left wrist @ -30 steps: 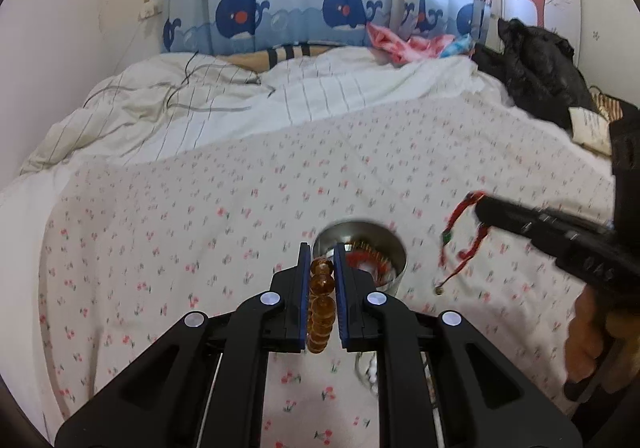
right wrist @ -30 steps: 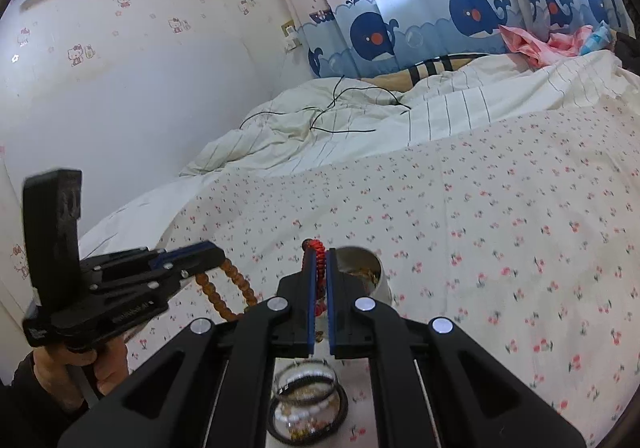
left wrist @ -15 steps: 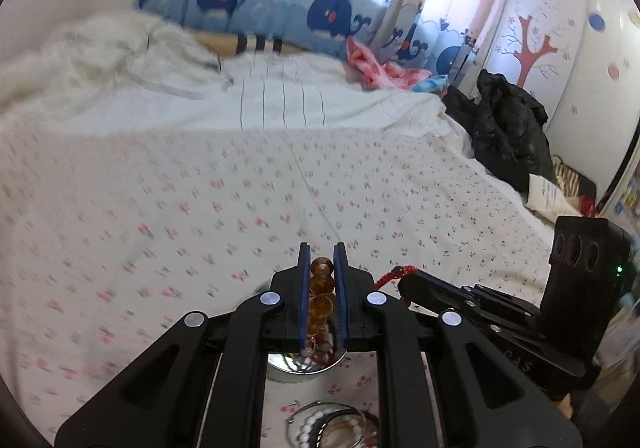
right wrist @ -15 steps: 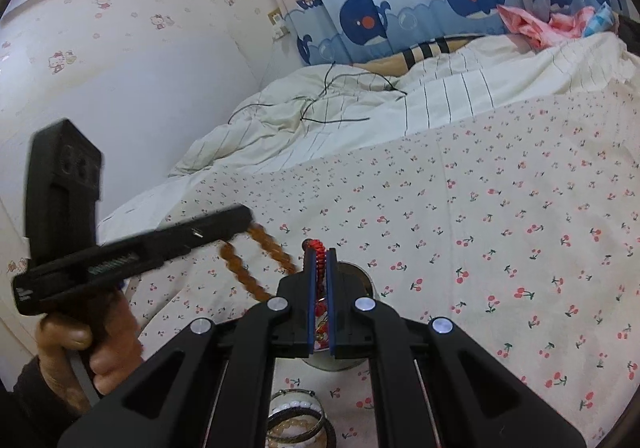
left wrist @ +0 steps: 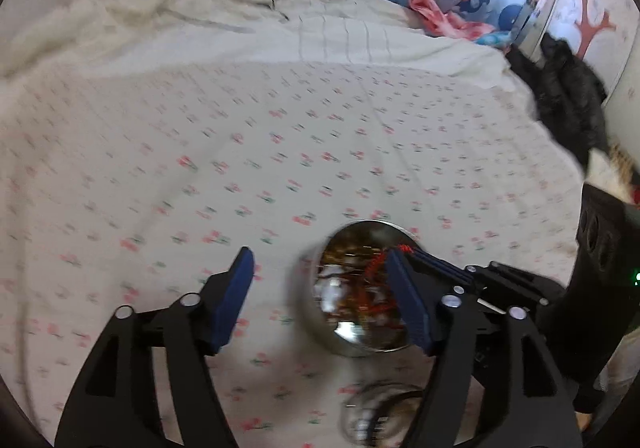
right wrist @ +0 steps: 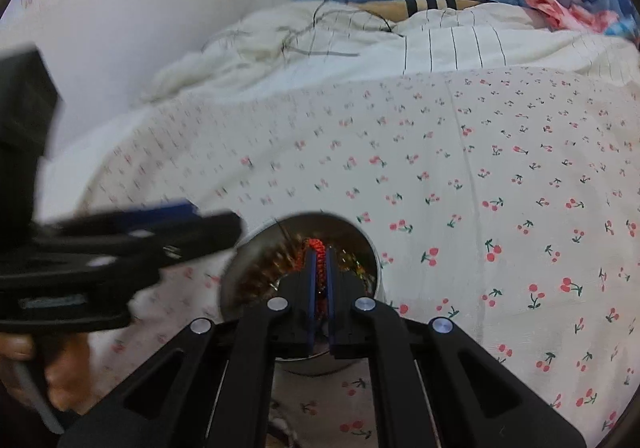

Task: Organize jewelry
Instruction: 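Drop amber bracelet in tin with left tool while right tool drops red cord bracelet, then move left tool to silver bangle while right tool reaches black leather bracelet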

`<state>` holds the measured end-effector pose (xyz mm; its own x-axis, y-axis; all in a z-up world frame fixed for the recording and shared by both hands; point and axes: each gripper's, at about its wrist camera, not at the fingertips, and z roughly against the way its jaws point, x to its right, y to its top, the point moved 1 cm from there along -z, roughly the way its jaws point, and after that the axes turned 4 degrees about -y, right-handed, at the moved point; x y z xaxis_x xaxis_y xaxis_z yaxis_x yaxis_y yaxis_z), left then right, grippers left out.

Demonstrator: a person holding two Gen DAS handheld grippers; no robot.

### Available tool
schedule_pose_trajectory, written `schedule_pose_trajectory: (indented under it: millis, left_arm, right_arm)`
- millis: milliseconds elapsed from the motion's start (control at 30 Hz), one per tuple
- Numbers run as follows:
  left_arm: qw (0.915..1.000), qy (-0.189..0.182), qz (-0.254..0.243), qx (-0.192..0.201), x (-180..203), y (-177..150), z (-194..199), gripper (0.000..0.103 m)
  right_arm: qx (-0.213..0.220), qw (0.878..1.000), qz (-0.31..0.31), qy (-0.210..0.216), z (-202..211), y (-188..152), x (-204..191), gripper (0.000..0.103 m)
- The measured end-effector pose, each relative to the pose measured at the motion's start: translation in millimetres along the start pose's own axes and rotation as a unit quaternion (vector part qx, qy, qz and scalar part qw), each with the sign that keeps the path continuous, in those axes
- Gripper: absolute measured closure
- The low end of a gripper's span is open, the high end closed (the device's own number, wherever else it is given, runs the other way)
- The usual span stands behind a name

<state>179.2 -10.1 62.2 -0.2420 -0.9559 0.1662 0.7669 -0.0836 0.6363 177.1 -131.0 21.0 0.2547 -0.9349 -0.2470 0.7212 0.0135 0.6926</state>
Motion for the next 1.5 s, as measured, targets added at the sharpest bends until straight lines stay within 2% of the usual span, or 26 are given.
schedule_pose_trajectory:
  millis: [100,133,167,200,233,467,733,933,1133,1267,1333,1400,1500]
  left_arm:
    - [0.9972,0.059,-0.038,0.024,5.7,-3.3,8.5,0.021]
    - [0.9959,0.071,-0.049,0.029,7.9,-4.8,10.8,0.018]
    - [0.9953,0.075,-0.054,0.032,3.8,-2.3,15.9,0.016]
    - [0.9942,0.081,-0.061,0.036,5.5,-2.6,17.9,0.016]
    - [0.9935,0.085,-0.066,0.040,6.5,-2.8,20.6,0.015]
    - [0.9879,0.110,-0.081,0.074,12.1,-12.1,47.2,0.010]
    - [0.9860,0.106,-0.087,0.095,18.0,-18.5,60.9,0.008]
    - [0.9808,0.126,-0.115,0.095,23.4,-34.1,67.5,0.008]
    - [0.9781,0.131,-0.131,0.095,29.8,-46.9,73.2,0.008]
    - [0.9829,0.107,-0.128,0.078,29.8,-55.3,71.0,0.008]
    - [0.9902,0.066,-0.111,0.053,23.9,-58.9,64.9,0.008]
    - [0.9978,0.004,-0.065,0.010,11.8,-62.4,54.2,0.008]
    - [0.9988,-0.037,-0.022,-0.022,0.9,-67.8,42.7,0.008]
  right_arm:
    - [-0.003,0.999,0.027,-0.022,-3.3,-3.4,-7.1,0.098]
    - [-0.003,0.999,0.032,-0.025,-3.9,-4.4,-8.1,0.094]
    - [-0.002,0.999,0.036,-0.029,-3.7,-5.0,-8.9,0.086]
    - [0.002,0.999,0.037,-0.029,-3.0,-5.3,-9.4,0.063]
    - [0.013,0.999,0.038,-0.026,0.5,-5.6,-10.1,0.055]
    - [0.031,0.998,0.041,-0.028,13.1,-5.8,-12.0,0.054]
    - [0.046,0.997,0.034,-0.047,40.5,-12.9,-6.0,0.047]
    - [0.052,0.997,0.004,-0.049,68.7,-27.2,7.5,0.042]
    - [0.043,0.997,-0.033,-0.053,91.4,-53.4,22.4,0.039]
    - [0.023,0.997,-0.047,-0.063,94.9,-71.1,28.2,0.037]
    - [0.013,0.996,-0.050,-0.070,94.0,-77.7,30.5,0.037]
    - [0.006,0.996,-0.048,-0.079,93.7,-82.8,30.4,0.037]
    - [-0.004,0.994,-0.028,-0.105,92.0,-90.1,26.1,0.036]
